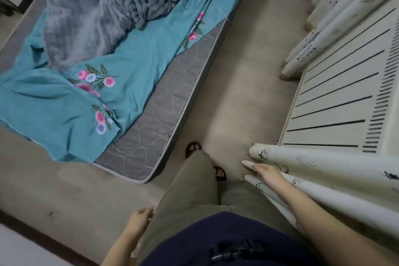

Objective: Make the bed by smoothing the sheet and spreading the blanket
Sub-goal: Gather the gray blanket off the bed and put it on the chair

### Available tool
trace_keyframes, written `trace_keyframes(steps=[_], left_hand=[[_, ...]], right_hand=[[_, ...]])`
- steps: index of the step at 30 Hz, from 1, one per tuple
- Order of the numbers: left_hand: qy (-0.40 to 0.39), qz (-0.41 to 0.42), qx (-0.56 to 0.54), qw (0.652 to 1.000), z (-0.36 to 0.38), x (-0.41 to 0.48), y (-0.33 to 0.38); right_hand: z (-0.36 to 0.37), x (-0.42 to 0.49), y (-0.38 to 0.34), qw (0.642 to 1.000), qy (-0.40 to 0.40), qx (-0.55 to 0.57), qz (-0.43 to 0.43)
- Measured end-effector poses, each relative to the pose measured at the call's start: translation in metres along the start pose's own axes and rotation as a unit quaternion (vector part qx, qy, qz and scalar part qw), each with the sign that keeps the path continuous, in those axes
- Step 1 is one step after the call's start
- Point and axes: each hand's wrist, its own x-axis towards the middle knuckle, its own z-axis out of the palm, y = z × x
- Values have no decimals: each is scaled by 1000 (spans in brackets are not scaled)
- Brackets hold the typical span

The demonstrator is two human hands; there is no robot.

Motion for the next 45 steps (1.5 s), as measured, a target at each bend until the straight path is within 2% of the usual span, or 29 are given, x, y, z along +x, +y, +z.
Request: trace_keyframes(steps=[4,8,11,17,21,26,32,36,40,45], left_hand=[[12,-34,63,997,-19,9,16],[26,-49,32,998,-41,30,68],[30,-39,-15,999,-54,55,120],[19,77,14,997,-62,88,264],[-13,142,54,988,-49,93,362],[-35,180,52,982,-12,98,446],[16,127,-2,992,19,106,475],[42,49,-62,996,25,108,463],[63,-31,-89,994,28,101,447],[43,-92,-116,988,21,111,458]], right_hand=[[-4,27,-64,999,-8,15,-36],[-22,49,-114,999,12,35,-37],[-47,56,-132,997,60,36,-22],[-95,60,-115,989,120,69,57],[-122,59,-96,973,129,100,162],[-166,84,-107,969,146,68,185],[-250,146,-179,982,90,73,150],[-289,191,-261,996,69,3,50],[-296,221,-347,998,-2,-48,-35],[-294,261,-415,993,-46,-85,-62]])
